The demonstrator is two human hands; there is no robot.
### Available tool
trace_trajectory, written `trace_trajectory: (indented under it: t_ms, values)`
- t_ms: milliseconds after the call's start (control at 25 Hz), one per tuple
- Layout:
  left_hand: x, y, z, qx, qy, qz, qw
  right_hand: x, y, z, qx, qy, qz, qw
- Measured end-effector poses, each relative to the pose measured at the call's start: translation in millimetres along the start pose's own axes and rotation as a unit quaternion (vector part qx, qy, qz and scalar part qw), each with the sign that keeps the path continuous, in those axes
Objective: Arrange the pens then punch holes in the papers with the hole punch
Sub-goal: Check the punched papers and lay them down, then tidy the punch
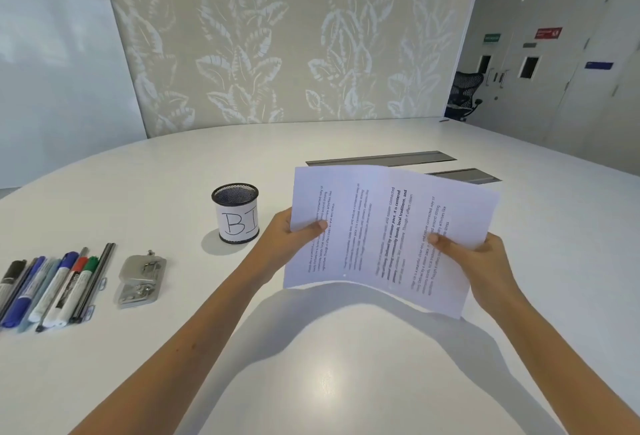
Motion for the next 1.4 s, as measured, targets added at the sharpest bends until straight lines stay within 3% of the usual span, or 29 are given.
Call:
trace_trajectory:
  t_ms: [120, 320, 440, 600, 720, 800, 920, 1040, 1120, 1200, 1280, 1400]
  values:
    - [6, 4, 3, -0.002, 0.03, -0.034, 0.999, -8, 0, -2, -0.004, -0.03, 0.043, 0.999]
    - [-33, 11, -11, 0.046, -0.027, -0.021, 0.998, 30, 1, -3, 0.015, 0.02, 0.029, 0.999]
    - [-29, 11, -7, 0.044, -0.014, 0.006, 0.999, 7, -16, 7, 0.073, -0.039, 0.015, 0.996]
    - [-11, 0, 12, -0.006, -0.006, 0.087, 0.996, -67, -34, 20, 0.141, -0.209, -0.184, 0.95]
    - [-2, -1, 23, -0.066, -0.023, 0.076, 0.995, -103, -1, 25, 0.057, -0.286, -0.392, 0.872]
    - [0, 1, 25, -0.11, -0.046, 0.061, 0.991, -106, 19, 29, -0.027, -0.252, -0.43, 0.867]
    - [-7, 0, 25, -0.138, -0.08, 0.052, 0.986, -91, 29, 41, -0.097, -0.167, -0.396, 0.898]
    - [-23, -7, 28, -0.077, -0.088, 0.049, 0.992, -66, 22, 57, -0.078, -0.139, -0.386, 0.909]
    - [-39, -12, 28, -0.009, -0.099, 0.13, 0.986, -35, 11, 73, -0.067, -0.099, -0.368, 0.922]
    - [-59, -10, 20, 0.003, -0.142, 0.276, 0.951, 7, -4, 92, -0.064, -0.025, -0.312, 0.948]
    - [-85, 6, 10, -0.066, -0.181, 0.385, 0.903, 45, -23, 110, -0.027, 0.037, -0.288, 0.956]
    - [-109, 38, -2, -0.162, -0.197, 0.452, 0.855, 76, -37, 124, 0.03, 0.082, -0.288, 0.954]
Point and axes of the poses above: each hand's wrist, its own z-axis towards the middle knuckle, its own y-axis out of the palm, x = y × z, the point moved 8 cm from there along z, towards the middle knuckle, and after that the axes turned 13 degrees about y, right-handed, at the moved point
